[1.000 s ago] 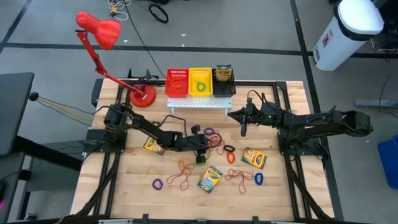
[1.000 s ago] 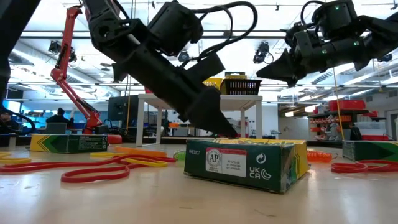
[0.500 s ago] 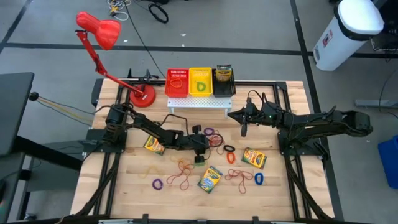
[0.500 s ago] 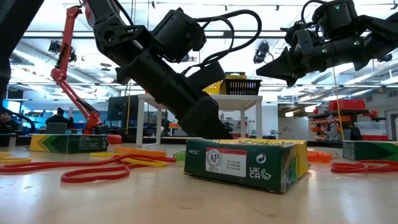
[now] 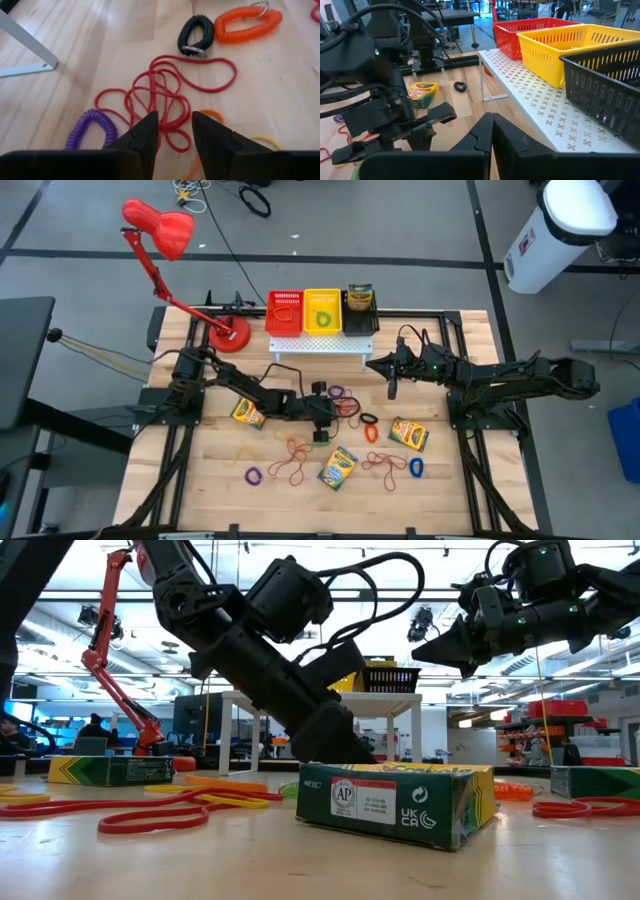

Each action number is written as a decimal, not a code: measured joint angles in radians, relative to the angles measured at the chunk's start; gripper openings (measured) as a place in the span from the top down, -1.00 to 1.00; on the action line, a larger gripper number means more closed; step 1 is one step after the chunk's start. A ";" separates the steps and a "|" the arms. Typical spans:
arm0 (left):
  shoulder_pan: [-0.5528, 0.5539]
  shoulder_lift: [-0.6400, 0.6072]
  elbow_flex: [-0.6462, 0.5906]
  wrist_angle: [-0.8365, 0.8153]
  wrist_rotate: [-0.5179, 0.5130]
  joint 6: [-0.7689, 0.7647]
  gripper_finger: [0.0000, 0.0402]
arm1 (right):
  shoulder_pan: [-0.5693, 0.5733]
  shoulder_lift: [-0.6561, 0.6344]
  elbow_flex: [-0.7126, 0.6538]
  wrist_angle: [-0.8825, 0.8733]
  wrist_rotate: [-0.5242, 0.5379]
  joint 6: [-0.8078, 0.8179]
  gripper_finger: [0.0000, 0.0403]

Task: Pick & Place Office Desk Supplies
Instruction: Put the red rubber band into the red bin on the shelf

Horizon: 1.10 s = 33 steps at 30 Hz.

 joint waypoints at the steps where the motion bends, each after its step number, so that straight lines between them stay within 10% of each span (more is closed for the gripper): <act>1: 0.002 0.000 0.000 0.001 0.003 0.004 0.39 | 0.000 0.000 0.000 0.001 0.000 0.000 0.91; 19: 0.000 -0.003 0.000 0.022 0.020 0.050 0.95 | 0.000 0.000 0.000 0.001 0.000 0.000 0.91; 33: -0.005 -0.212 -0.002 -0.148 0.015 -0.002 0.97 | 0.000 0.000 0.000 0.000 0.000 -0.001 0.91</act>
